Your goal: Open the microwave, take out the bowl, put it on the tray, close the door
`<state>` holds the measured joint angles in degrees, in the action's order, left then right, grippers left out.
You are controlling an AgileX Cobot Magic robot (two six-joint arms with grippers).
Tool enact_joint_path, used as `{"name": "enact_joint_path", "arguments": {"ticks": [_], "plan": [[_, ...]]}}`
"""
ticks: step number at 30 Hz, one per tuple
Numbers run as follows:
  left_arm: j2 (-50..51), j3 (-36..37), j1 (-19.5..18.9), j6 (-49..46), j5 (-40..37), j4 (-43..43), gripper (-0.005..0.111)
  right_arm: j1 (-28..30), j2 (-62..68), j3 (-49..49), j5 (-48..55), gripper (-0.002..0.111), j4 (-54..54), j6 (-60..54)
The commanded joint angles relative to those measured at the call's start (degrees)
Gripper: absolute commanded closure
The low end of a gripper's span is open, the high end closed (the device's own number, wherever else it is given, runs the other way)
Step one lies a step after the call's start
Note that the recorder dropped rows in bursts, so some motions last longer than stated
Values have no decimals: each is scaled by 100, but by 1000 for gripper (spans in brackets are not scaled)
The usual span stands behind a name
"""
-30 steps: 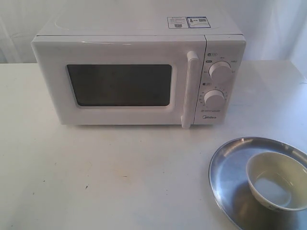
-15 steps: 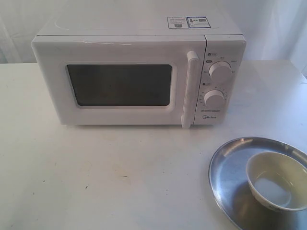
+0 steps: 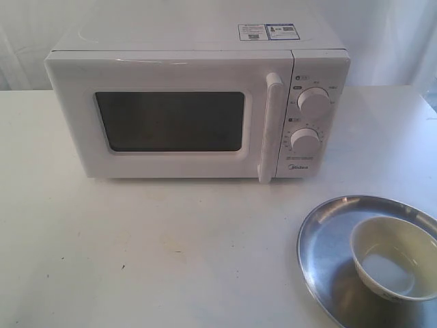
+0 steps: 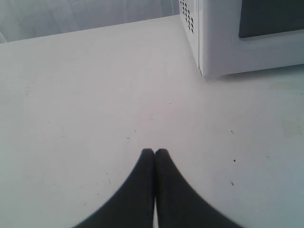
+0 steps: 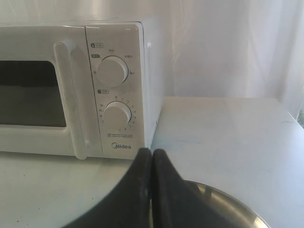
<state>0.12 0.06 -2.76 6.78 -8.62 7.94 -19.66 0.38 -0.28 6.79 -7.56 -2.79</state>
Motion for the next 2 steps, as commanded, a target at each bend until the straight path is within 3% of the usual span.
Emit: {"name": "enact_joint_path", "arguments": {"ticks": [1, 2], "plan": [[-12, -6, 5, 37, 7, -20, 107, 26, -38, 28, -9, 108, 12, -46], [-12, -6, 5, 37, 7, -20, 107, 26, -38, 28, -9, 108, 12, -46]]}}
